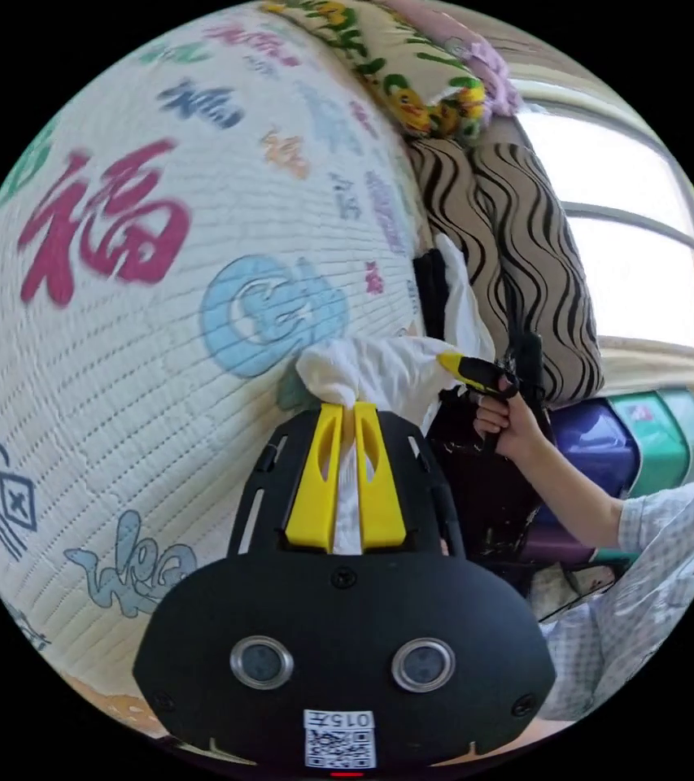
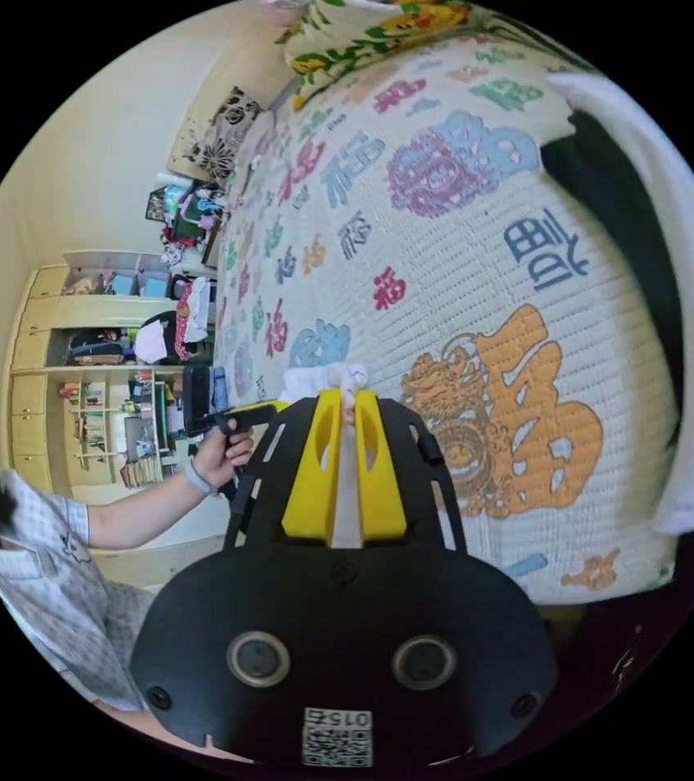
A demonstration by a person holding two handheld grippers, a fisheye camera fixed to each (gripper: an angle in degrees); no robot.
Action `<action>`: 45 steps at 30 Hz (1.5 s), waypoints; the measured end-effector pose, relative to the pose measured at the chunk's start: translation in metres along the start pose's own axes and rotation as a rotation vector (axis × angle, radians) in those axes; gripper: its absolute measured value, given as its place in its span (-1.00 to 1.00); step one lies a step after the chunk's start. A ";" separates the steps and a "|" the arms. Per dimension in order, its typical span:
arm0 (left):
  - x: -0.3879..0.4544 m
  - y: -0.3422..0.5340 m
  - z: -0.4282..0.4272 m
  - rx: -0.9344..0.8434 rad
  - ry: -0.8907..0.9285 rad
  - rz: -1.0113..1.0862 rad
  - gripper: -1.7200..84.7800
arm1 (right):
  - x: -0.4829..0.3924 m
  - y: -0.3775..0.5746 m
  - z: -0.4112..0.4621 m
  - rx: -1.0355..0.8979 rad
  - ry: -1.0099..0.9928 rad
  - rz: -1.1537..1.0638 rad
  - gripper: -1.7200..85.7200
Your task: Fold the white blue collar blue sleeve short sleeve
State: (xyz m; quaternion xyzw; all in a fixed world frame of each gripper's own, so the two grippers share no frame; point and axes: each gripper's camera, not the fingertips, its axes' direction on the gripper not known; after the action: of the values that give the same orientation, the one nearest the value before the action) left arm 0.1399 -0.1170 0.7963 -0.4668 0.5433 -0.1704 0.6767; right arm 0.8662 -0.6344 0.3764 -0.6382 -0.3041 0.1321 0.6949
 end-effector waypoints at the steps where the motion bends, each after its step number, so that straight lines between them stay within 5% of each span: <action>1: 0.026 0.000 -0.008 0.001 -0.008 0.078 -0.94 | -0.011 0.015 -0.014 0.025 0.027 -0.029 -0.93; 10: 0.220 0.015 -0.055 0.142 0.070 0.510 -0.95 | -0.073 0.142 -0.163 0.432 0.143 -0.061 -0.93; 19: 0.348 -0.041 -0.007 0.230 0.325 0.563 -0.94 | -0.086 0.154 -0.278 0.629 0.326 -0.130 -0.91; 24: 0.356 -0.106 0.045 0.282 0.342 0.365 -0.90 | -0.041 0.078 -0.285 0.509 0.447 -0.148 -0.87; 29: 0.338 -0.144 0.097 0.165 0.127 0.198 -0.78 | 0.037 0.013 -0.232 0.280 0.633 0.171 -0.85; 36: 0.325 -0.044 0.069 0.138 0.014 0.080 -0.83 | 0.025 0.069 -0.163 0.235 0.503 -0.004 -0.87; 45: 0.303 0.107 -0.023 0.096 -0.206 -0.307 -0.87 | -0.033 0.147 -0.025 -0.133 0.153 -0.141 -0.95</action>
State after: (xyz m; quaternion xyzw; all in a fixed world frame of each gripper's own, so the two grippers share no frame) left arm 0.1961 -0.2971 0.5351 -0.5263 0.3848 -0.2485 0.7164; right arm 0.8851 -0.6508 0.2260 -0.6681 -0.3024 0.0135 0.6797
